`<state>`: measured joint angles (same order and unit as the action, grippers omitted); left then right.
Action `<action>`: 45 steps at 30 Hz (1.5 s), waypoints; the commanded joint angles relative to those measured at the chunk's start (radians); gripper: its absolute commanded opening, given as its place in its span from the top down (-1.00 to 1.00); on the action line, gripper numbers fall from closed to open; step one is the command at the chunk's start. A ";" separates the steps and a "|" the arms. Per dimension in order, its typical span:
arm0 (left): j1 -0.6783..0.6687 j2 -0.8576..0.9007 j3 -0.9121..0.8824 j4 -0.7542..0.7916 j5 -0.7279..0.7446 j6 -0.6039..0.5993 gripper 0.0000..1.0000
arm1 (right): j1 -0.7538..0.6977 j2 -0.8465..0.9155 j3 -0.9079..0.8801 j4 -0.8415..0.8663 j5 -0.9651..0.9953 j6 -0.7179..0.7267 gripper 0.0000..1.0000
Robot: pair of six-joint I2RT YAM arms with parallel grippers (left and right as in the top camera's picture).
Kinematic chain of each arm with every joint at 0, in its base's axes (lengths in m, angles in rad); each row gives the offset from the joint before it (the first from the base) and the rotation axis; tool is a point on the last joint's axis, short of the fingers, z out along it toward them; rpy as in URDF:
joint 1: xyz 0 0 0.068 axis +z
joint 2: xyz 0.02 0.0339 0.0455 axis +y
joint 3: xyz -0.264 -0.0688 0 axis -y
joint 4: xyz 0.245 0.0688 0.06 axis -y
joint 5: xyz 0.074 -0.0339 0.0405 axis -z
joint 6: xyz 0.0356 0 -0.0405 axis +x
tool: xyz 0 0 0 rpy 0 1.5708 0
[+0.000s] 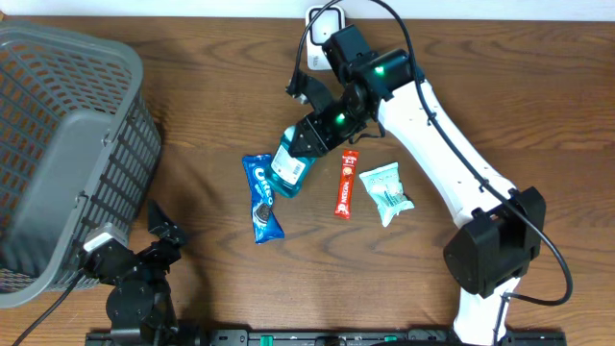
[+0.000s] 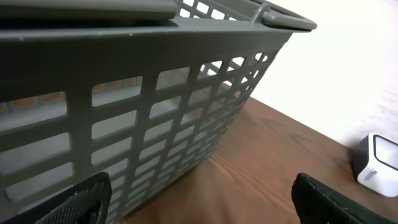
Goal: Scan the item barcode
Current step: 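Lift the bottle with the right gripper and hold it under the scanner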
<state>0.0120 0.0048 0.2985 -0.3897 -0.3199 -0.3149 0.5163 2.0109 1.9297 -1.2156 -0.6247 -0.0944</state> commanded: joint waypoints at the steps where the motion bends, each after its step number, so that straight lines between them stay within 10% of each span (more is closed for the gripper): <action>1: 0.005 -0.001 -0.003 -0.008 0.016 -0.001 -0.86 | -0.013 -0.055 0.022 0.001 -0.065 0.010 0.41; 10: 0.005 0.000 -0.003 -0.161 0.119 0.272 -0.86 | -0.014 -0.055 0.022 0.000 -0.062 -0.024 0.41; 15: 0.005 0.000 -0.003 -0.178 0.417 0.554 -0.86 | -0.014 -0.055 0.022 0.000 -0.061 -0.062 0.46; 29: 0.005 0.000 -0.003 -0.186 0.414 0.562 -0.86 | -0.021 -0.055 0.022 0.009 -0.031 -0.064 0.49; 45: 0.005 0.000 -0.003 -0.400 0.414 0.561 -0.86 | -0.064 -0.051 0.019 0.296 0.433 -0.239 0.49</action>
<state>0.0124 0.0048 0.2977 -0.7563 0.0807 0.2367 0.4526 2.0106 1.9297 -0.9661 -0.2974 -0.2218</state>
